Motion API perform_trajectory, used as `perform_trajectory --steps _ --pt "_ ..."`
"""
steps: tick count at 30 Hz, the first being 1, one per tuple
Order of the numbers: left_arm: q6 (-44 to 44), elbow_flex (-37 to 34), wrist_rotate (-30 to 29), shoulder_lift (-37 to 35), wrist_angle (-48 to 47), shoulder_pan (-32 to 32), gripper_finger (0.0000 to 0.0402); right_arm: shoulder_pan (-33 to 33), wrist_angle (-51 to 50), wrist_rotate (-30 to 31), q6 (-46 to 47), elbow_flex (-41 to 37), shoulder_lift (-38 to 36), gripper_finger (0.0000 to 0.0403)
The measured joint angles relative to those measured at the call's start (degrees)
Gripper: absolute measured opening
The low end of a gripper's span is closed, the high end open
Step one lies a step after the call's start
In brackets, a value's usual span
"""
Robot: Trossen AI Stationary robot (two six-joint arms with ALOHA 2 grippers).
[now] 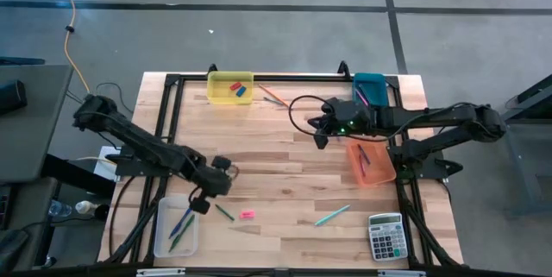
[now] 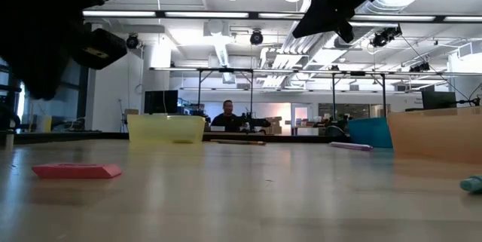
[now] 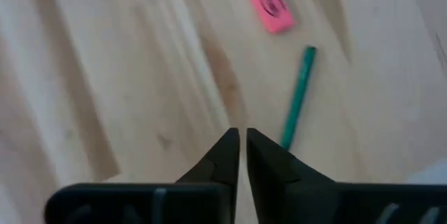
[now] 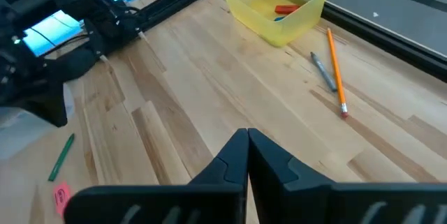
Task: Sort crayons/erasers/pens/pencils in bins
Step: Put the green crayon into the orange bin
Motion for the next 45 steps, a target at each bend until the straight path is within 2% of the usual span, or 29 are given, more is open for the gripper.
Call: perform_trajectory --steps 10,16,22,35,45 --pt "-0.94 4.26 -1.36 9.68 -0.15 -9.02 0.0104 0.0 0.06 -0.24 -1.53 0.0 0.0 0.0" --pt "-0.96 4.34 -3.81 14.39 0.1 -10.46 0.0118 1.11 2.29 -0.28 -1.5 0.0 0.0 0.0" --pt "-1.47 4.36 -6.28 16.98 0.7 -10.43 0.0099 3.3 6.05 1.21 -1.07 0.0 -0.02 0.0" --pt "0.93 4.49 -3.79 18.39 1.01 -10.13 0.0009 7.77 9.29 5.33 0.01 -0.02 -0.02 0.0" --pt "-2.15 4.19 -3.44 12.08 -0.22 -5.69 0.0002 9.01 9.31 5.11 0.22 -0.02 -0.02 0.0"
